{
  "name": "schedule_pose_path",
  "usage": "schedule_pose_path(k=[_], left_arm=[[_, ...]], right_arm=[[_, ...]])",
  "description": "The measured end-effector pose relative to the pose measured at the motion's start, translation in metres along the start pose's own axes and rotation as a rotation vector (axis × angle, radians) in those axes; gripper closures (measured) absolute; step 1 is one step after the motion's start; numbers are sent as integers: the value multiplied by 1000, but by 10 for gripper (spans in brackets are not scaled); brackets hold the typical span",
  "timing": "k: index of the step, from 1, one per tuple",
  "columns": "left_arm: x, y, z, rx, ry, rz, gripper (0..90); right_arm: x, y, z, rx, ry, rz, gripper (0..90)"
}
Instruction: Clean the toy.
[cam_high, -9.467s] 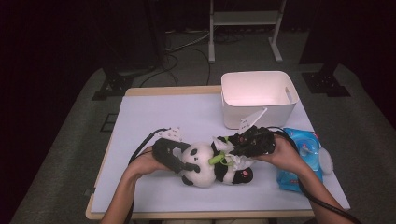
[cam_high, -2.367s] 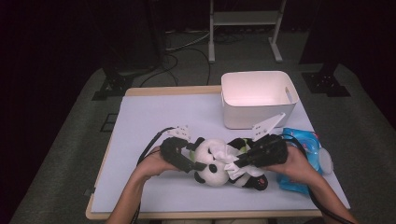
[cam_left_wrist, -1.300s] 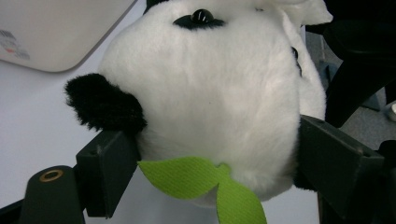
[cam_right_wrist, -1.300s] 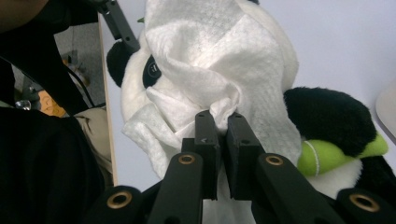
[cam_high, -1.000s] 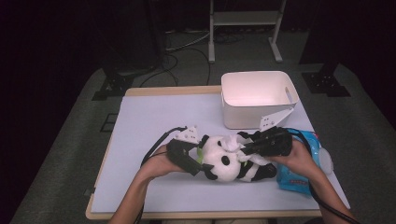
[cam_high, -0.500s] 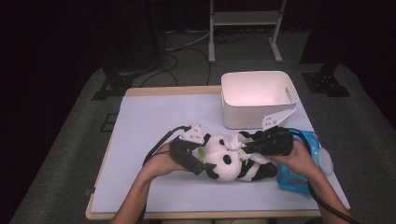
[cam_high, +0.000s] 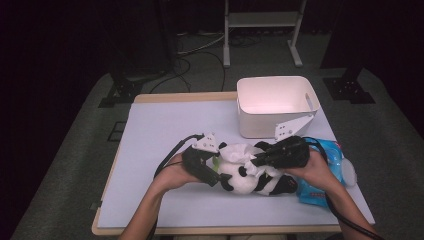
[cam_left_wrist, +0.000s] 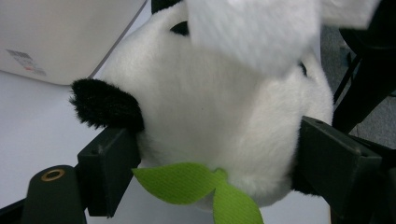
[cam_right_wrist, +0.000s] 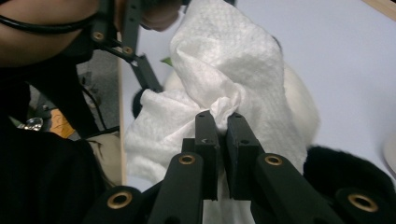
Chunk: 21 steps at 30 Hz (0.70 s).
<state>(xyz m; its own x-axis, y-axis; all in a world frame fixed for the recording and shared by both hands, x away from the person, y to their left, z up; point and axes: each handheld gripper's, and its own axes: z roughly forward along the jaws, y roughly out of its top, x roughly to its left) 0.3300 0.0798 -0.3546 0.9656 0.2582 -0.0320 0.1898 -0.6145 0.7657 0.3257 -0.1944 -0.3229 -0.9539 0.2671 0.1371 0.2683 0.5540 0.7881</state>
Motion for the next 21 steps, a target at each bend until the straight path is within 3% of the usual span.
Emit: schedule_pose_path(k=[7, 15, 21], left_arm=[[2, -1, 0, -1, -4, -11, 168], [3, 0, 0, -15, -10, -29, 169], [1, 3, 1, -13, 3, -24, 169]], right_arm=[[11, 2, 8, 36, 25, -41, 841], [16, -15, 1, 80, 15, -35, 841], [23, -18, 1, 109, -3, -59, 840]])
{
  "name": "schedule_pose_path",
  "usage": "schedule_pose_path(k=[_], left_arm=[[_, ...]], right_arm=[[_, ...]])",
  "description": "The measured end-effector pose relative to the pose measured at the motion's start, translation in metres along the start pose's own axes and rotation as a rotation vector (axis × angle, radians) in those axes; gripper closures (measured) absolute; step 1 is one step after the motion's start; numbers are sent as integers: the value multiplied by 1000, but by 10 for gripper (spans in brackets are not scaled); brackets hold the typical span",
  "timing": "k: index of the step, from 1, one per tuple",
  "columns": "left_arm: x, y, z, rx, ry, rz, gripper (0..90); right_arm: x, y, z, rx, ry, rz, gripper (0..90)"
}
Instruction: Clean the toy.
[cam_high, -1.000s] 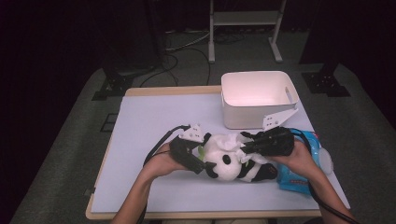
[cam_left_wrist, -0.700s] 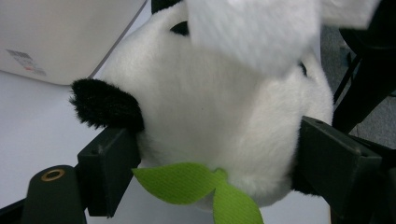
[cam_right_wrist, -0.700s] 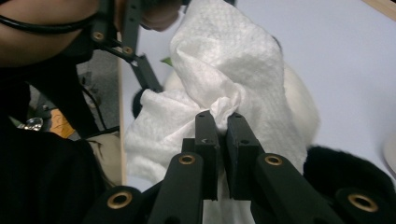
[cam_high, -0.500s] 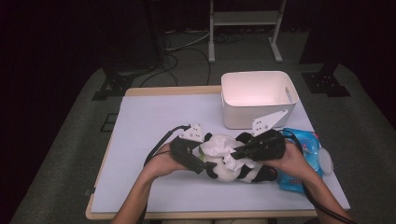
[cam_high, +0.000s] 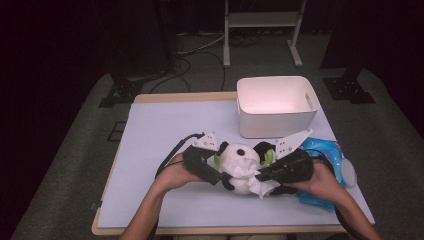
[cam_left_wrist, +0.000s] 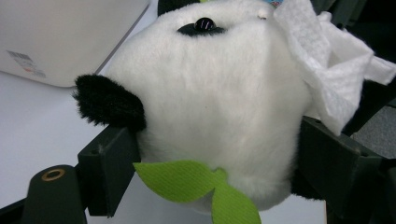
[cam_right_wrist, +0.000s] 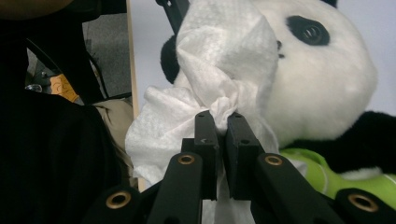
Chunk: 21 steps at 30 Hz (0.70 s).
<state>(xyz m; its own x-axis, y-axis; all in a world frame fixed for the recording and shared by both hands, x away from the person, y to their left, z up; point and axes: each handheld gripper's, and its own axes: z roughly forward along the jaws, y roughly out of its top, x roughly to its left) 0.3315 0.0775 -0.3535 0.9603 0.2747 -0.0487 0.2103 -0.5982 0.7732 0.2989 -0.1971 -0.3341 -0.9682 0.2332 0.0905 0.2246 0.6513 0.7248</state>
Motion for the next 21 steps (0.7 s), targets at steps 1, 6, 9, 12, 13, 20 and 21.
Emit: schedule_pose_path(k=[1, 6, 9, 12, 13, 20, 21], left_arm=[[0, 0, 0, -1, 2, 0, 169], [-1, 1, 1, 1, 3, 5, 169], [0, 0, 1, 8, 5, 9, 169], [1, -2, 0, 11, 2, 6, 169], [1, -3, 0, 15, 0, 7, 169], [-1, 0, 1, 5, -6, 14, 169], [-2, 1, 1, 3, -6, 21, 169]], right_arm=[[1, 1, 1, 2, 3, -1, 840], [4, 10, 10, 5, 25, -22, 838], [7, 14, 17, 11, 39, -35, 838], [7, 15, 18, 22, 38, -45, 838], [7, 15, 17, 24, 37, -42, 838], [5, 21, 3, 12, -20, -39, 838], [5, 25, 4, 15, -26, -48, 838]])
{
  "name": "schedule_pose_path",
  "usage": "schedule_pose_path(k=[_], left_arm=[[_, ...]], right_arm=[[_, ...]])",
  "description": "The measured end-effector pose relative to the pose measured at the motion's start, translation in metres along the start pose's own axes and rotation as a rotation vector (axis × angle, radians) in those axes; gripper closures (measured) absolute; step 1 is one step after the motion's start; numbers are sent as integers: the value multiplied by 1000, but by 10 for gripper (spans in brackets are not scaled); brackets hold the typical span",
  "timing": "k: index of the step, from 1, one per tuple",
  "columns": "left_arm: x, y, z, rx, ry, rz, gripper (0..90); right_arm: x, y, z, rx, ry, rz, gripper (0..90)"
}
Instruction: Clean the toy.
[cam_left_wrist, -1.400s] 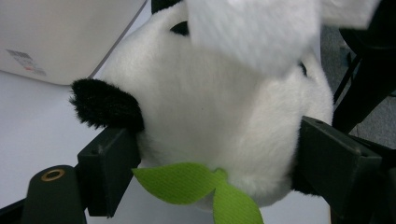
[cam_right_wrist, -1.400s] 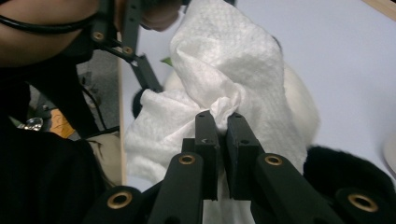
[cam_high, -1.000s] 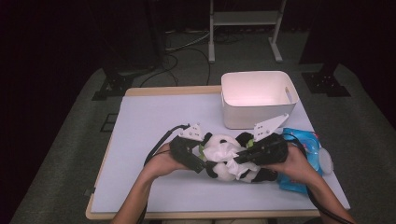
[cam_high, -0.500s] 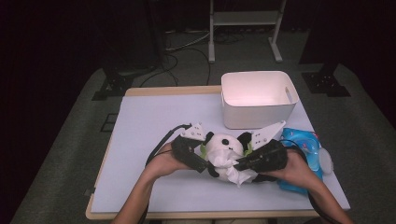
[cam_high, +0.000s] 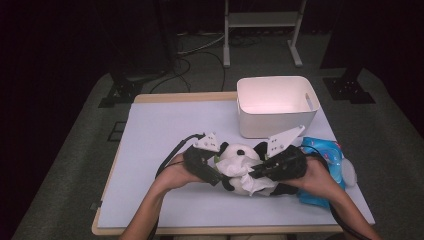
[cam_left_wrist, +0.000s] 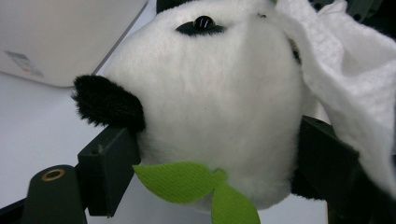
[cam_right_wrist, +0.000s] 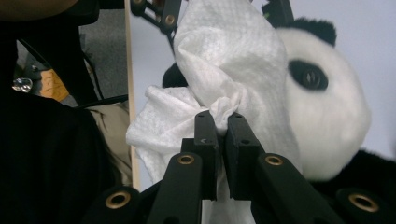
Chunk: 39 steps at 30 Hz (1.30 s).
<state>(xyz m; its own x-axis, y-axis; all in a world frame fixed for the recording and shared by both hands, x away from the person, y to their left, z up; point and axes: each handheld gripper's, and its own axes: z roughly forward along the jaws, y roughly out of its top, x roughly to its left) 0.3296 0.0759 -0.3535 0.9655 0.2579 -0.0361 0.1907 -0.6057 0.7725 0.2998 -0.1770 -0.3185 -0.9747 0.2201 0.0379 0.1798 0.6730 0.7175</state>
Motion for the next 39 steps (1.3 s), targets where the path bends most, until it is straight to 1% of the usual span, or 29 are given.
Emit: schedule_pose_path(k=[4, 7, 11, 12, 14, 17, 18, 20, 21, 25, 27, 30, 34, 35, 39], left_arm=[[-3, 2, 0, 0, 3, 16, 168], [-1, 0, 0, 4, 2, 4, 168], [2, -4, 0, 0, -8, -9, 168], [3, -5, 0, 1, -10, -9, 168], [3, -6, 0, 7, -11, -6, 168], [4, -7, 0, 12, -12, -5, 168], [4, -8, 0, 14, -11, -5, 168], [5, -9, 0, 17, -12, -3, 168], [5, -10, 0, 16, -12, -6, 167], [8, -13, -1, 25, -17, -4, 167], [10, -15, -1, 23, -23, -9, 167], [11, -16, -1, 21, -27, -13, 168], [11, -17, 0, 22, -28, -11, 167], [11, -17, 0, 22, -27, -8, 167], [9, -16, 0, 19, -25, -7, 168]], right_arm=[[-2, 16, 6, 6, 3, -21, 838], [-6, 25, 11, 9, 12, -29, 838], [-9, 28, 14, 15, 12, -25, 838], [-9, 28, 13, 14, 11, -16, 838], [-12, 25, 11, 14, 1, -15, 838], [-16, 19, 4, 6, -13, 5, 835], [-18, 16, 1, 2, -18, 20, 835], [-20, 13, -1, 1, -21, 29, 835], [-24, 6, -4, 3, -27, 44, 835], [-30, -8, -8, 3, -30, 88, 835], [-33, -16, -9, 5, -32, 113, 835], [-36, -25, -11, -17, -15, 148, 835], [-37, -29, -13, -28, -10, 158, 835], [-37, -29, -12, -29, -8, 161, 835], [-36, -21, -9, -22, -5, 145, 835]])
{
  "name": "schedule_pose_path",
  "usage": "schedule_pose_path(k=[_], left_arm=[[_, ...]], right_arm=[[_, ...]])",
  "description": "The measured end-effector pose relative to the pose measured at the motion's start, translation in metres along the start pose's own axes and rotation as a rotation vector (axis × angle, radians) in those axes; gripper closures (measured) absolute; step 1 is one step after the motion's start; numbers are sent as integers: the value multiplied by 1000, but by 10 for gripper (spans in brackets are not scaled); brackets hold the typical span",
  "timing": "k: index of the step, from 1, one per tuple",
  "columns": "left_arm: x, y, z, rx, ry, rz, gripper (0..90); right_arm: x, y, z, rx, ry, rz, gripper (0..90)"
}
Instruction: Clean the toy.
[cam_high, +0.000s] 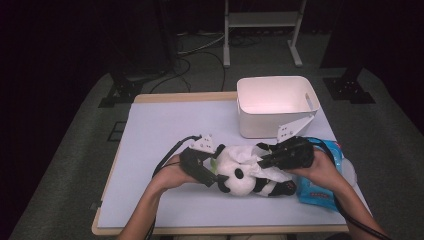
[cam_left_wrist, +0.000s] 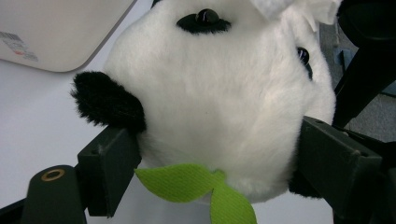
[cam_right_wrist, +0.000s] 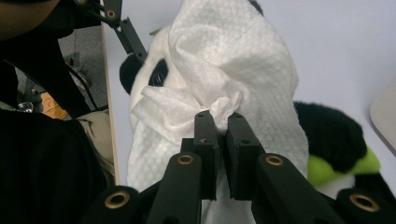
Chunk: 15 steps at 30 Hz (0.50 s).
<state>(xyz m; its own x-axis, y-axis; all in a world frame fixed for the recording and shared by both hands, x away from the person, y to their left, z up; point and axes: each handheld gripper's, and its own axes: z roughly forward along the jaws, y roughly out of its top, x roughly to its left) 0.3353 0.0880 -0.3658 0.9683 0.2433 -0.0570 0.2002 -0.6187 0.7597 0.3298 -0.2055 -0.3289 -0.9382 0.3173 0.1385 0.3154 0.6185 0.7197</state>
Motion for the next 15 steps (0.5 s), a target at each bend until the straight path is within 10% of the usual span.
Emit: schedule_pose_path(k=[15], left_arm=[[-2, 1, 0, -1, 4, 16, 168]], right_arm=[[-1, 47, 18, 30, 34, -65, 834]])
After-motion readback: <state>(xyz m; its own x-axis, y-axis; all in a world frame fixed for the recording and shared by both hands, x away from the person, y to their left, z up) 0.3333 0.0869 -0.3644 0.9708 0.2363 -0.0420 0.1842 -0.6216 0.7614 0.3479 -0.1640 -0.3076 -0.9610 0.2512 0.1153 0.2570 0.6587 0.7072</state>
